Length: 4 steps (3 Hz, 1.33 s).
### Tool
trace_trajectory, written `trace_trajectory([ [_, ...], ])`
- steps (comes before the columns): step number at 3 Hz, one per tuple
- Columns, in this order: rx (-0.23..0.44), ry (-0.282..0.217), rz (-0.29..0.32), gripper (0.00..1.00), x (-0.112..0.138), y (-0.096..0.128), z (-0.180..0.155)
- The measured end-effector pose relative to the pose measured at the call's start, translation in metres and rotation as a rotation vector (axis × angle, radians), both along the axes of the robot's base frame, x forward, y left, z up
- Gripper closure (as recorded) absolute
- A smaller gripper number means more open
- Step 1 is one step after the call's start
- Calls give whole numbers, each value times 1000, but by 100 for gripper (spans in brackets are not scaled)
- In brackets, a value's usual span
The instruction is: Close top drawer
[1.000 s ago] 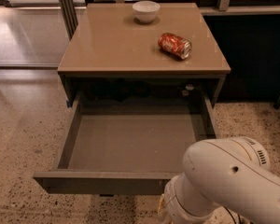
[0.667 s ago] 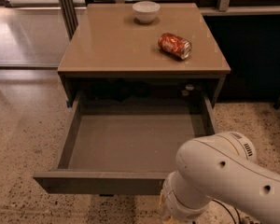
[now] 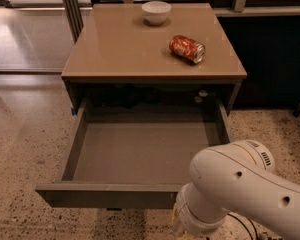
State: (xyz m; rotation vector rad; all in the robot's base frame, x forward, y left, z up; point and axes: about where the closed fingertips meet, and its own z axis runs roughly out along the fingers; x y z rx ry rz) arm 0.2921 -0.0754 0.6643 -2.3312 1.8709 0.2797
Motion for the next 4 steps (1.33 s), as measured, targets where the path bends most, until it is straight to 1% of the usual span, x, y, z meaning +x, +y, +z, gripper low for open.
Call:
trace_trajectory([
  [1,103,37,-92,100,6,-15,-12],
  [2,260,85,-186,100,10,-18,-27],
  [3,259,84,-186,100,10,-18,-27],
  [4,250,70,-201,100,20,-19,-31],
])
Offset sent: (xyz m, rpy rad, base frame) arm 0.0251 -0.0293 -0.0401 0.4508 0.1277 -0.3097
